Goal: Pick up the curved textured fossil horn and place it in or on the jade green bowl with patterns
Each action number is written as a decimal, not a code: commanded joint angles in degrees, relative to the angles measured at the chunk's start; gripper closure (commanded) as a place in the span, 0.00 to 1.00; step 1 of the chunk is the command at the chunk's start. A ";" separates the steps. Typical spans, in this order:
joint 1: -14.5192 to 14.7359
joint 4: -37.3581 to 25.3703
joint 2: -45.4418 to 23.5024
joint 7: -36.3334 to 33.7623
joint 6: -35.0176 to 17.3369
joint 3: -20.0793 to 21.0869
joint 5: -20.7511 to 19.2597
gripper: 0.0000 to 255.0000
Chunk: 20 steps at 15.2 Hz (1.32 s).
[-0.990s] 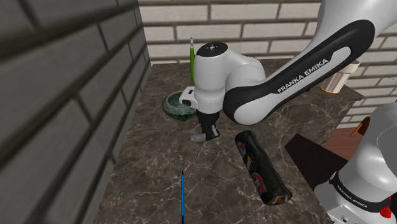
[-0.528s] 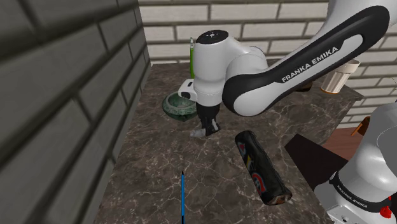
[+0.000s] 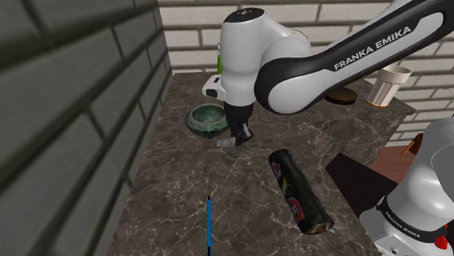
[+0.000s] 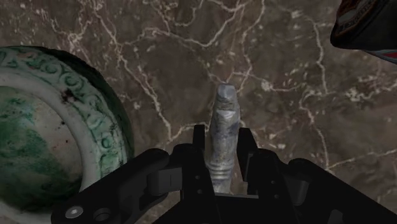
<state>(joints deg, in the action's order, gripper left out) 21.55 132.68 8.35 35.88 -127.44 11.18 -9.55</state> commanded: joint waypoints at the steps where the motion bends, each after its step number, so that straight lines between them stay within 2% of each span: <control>1: 0.07 -0.77 0.78 0.39 1.54 -0.03 0.37 1.00; 18: 0.34 -10.05 4.79 3.17 14.55 -0.41 2.23 1.00; 20: -0.10 -11.99 3.02 3.83 14.66 -0.83 1.85 1.00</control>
<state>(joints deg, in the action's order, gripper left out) 21.64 121.80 12.27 39.44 -113.01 10.51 -7.52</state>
